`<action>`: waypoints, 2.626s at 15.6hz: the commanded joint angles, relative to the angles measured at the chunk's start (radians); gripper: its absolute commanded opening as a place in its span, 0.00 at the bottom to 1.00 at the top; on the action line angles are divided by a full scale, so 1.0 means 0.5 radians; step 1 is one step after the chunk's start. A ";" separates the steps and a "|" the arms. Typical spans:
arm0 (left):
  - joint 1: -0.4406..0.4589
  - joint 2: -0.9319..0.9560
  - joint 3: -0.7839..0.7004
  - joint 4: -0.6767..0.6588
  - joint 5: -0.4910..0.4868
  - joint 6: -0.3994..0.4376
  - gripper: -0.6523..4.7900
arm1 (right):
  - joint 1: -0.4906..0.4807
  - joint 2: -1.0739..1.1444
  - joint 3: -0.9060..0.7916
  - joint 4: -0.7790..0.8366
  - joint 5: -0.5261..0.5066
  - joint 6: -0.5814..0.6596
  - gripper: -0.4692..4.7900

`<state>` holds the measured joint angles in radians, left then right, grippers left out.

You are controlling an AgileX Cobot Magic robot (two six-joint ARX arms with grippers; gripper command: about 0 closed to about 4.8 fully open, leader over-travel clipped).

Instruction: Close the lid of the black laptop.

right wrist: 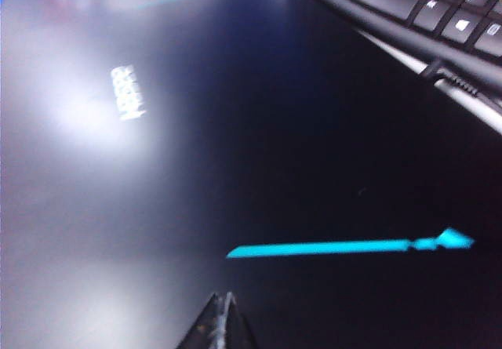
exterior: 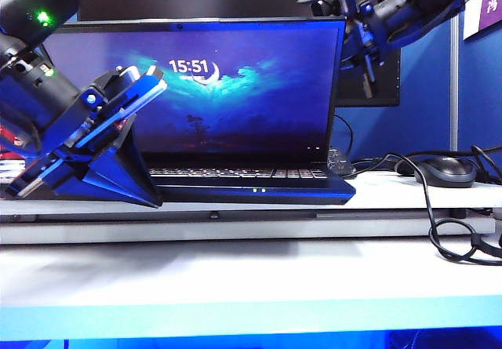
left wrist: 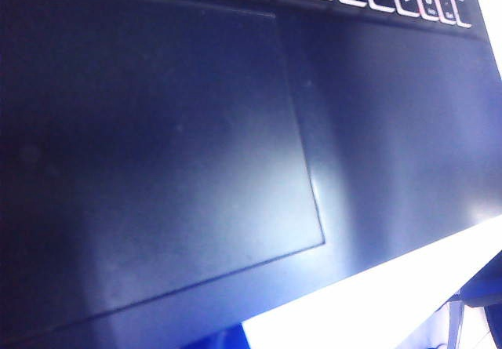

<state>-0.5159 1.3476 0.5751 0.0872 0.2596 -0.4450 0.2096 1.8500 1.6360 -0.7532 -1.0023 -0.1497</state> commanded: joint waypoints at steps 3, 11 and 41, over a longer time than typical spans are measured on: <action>0.005 -0.011 0.018 0.160 -0.040 0.006 0.11 | 0.008 -0.106 0.000 -0.158 -0.002 -0.063 0.08; 0.005 -0.011 0.018 0.159 -0.038 0.006 0.11 | 0.136 -0.111 -0.002 -0.299 0.082 -0.126 0.08; 0.004 -0.177 0.037 1.981 2.006 -0.990 0.11 | 0.304 -0.111 -0.002 -0.311 0.188 -0.120 0.08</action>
<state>-0.5144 1.2640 0.5819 0.8742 1.2873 -0.7914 0.3599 1.7992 1.6337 -0.9066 -0.9081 -0.2096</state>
